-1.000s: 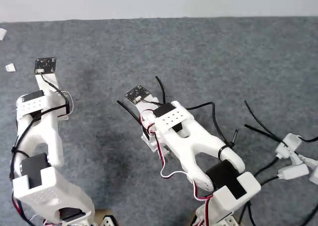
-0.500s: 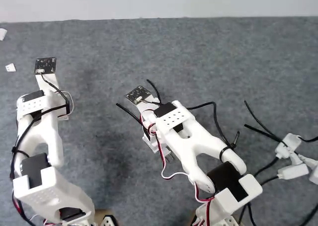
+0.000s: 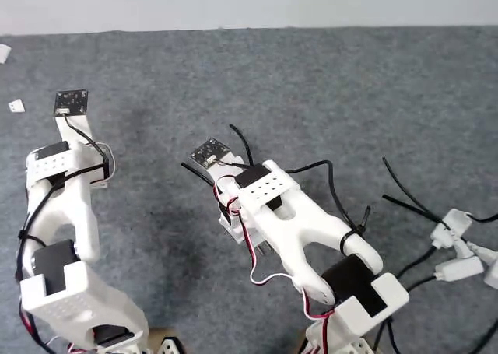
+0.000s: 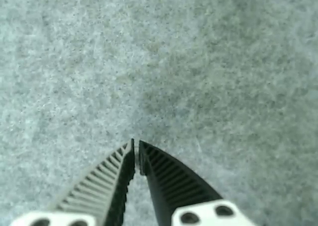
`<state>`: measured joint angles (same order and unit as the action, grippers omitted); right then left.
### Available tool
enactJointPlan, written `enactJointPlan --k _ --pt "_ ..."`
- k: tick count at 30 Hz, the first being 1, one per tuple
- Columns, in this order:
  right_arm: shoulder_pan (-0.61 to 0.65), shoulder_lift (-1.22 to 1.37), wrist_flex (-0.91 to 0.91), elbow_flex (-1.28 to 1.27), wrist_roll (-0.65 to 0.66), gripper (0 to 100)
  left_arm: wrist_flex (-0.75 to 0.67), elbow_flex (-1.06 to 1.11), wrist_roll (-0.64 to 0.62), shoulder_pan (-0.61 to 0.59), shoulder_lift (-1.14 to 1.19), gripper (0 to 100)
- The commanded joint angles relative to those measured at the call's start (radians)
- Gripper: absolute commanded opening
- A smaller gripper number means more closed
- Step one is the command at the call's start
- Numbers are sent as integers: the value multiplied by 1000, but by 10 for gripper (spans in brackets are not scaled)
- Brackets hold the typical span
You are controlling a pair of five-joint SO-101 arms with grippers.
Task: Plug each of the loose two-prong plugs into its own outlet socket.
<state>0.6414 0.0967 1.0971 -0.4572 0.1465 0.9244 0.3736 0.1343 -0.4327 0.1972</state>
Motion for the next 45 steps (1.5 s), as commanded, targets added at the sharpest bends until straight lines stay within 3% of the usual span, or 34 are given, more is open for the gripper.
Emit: enactJointPlan --k 1,14,20,27,36,45 --pt "4 -35 -10 25 -12 132 -21 -8 -8 -5 -54 15" --pt "-15 79 -33 89 -9 129 -21 -8 -8 -5 -54 15" --pt "-16 81 -31 86 -5 6 -21 -8 -8 -5 -54 15" --pt "-33 51 19 103 -5 8 -21 1 -6 14 -52 15" --pt "-41 -320 183 184 -8 8 -15 25 58 80 -52 15" --pt "-18 -688 194 160 -21 8 20 54 158 150 -51 14"
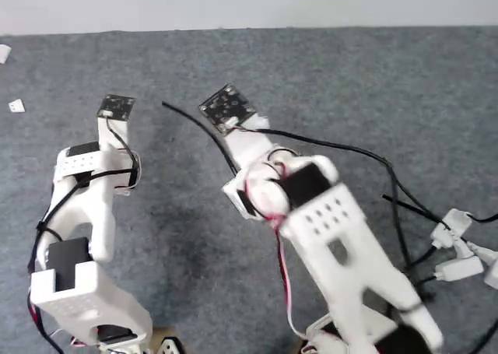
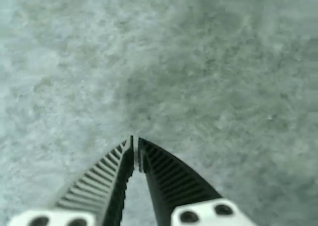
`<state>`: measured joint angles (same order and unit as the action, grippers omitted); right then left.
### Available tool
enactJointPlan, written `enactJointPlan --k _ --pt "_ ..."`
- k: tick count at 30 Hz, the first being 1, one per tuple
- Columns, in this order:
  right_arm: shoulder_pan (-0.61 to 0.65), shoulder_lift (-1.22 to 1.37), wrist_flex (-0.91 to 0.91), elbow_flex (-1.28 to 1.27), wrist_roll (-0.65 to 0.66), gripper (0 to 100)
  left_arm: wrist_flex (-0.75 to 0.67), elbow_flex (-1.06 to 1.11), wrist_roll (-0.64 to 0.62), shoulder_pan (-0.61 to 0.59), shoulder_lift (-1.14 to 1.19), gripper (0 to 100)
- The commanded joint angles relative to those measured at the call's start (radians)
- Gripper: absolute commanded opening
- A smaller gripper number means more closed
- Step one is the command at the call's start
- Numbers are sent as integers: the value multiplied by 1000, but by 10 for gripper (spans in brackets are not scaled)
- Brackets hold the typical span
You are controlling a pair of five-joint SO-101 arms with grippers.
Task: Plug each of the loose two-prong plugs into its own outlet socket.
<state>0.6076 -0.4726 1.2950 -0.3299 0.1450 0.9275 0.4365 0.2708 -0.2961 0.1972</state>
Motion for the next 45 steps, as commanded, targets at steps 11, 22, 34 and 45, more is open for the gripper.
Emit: enactJointPlan --k 11,22,34,45 --pt "236 -255 -251 -245 -87 8 26 154 310 147 -140 13" --pt "236 -171 -321 -282 -117 8 -281 690 425 239 -661 13" --pt "236 -168 -395 -331 -126 8 -288 780 493 278 -760 13" --pt "180 -168 -418 -353 -130 8 -439 918 445 279 -941 13"
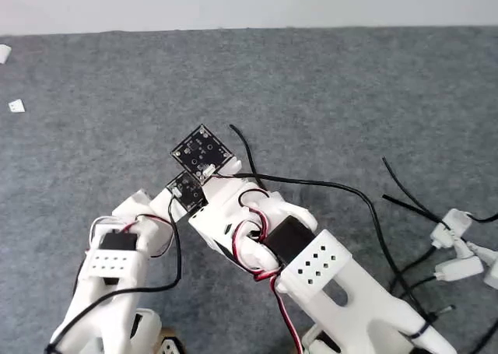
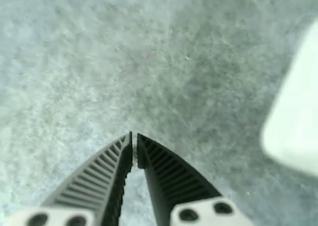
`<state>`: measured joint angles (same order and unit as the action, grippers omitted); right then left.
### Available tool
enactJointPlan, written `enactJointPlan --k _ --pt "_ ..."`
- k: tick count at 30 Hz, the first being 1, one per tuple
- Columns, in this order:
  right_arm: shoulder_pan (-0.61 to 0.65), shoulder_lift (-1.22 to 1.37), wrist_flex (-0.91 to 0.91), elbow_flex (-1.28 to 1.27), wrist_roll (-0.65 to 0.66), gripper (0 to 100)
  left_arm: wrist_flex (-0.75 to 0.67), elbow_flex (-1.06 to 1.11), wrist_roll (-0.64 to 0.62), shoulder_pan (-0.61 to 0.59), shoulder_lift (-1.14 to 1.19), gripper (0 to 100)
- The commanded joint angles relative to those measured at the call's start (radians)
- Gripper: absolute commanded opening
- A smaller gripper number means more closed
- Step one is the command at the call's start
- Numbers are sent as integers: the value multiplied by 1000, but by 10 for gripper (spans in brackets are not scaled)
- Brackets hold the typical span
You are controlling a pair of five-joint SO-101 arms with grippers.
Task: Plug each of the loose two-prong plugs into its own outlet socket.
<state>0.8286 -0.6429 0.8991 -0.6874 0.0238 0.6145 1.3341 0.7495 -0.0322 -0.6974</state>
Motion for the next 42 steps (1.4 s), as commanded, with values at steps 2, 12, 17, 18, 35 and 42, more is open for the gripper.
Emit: enactJointPlan --k 2,12,17,18,35,42 --pt "-82 2 -4 3 -9 8 -207 35 -129 12 -46 13" --pt "-300 68 50 49 127 8 -307 35 -381 -64 -43 13" --pt "-364 236 90 155 196 8 -307 42 -377 -49 -44 13" --pt "-375 269 90 172 203 8 -307 42 -377 -51 -44 13" --pt "-444 496 101 278 253 8 -307 42 -373 -57 -44 13" --pt "-450 429 186 276 258 8 -307 42 -373 -57 -44 14"
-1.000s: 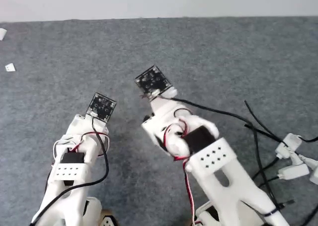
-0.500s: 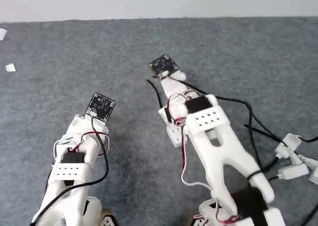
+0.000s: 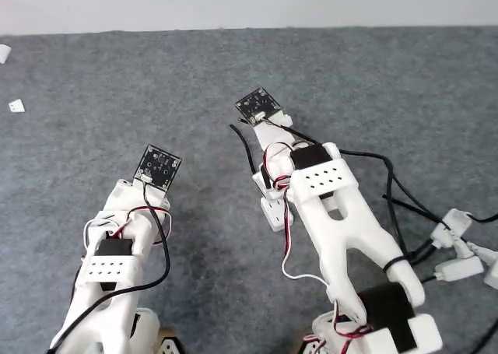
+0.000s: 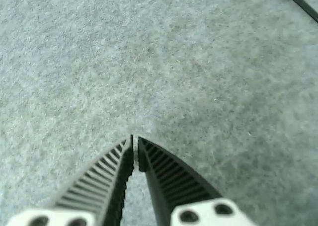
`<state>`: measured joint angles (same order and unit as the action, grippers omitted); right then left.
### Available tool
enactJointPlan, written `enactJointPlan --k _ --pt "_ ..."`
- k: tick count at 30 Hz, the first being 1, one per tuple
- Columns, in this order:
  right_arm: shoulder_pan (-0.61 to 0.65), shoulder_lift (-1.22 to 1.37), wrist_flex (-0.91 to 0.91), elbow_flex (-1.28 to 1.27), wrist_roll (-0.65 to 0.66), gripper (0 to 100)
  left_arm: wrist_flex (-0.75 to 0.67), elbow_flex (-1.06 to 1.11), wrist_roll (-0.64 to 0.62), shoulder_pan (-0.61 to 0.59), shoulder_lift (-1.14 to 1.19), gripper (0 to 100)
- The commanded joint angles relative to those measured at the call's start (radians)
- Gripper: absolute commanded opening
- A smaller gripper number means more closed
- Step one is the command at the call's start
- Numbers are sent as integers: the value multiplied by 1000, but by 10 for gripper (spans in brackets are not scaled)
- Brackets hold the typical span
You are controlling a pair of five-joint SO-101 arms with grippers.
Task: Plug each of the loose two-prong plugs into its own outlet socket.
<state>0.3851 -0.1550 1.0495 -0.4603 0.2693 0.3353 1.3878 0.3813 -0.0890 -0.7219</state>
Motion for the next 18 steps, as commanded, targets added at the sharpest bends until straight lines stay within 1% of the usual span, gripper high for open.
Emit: enactJointPlan --k 1,6,10,18 --pt "-5 -62 48 49 14 8 -28 -12 -5 0 -18 14" --pt "2 -71 31 14 14 8 -29 -12 -5 0 -18 14" --pt "31 -71 24 9 14 8 -29 -12 -5 0 -18 14" --pt "27 -70 24 11 12 8 -29 -12 -5 -11 -18 14"
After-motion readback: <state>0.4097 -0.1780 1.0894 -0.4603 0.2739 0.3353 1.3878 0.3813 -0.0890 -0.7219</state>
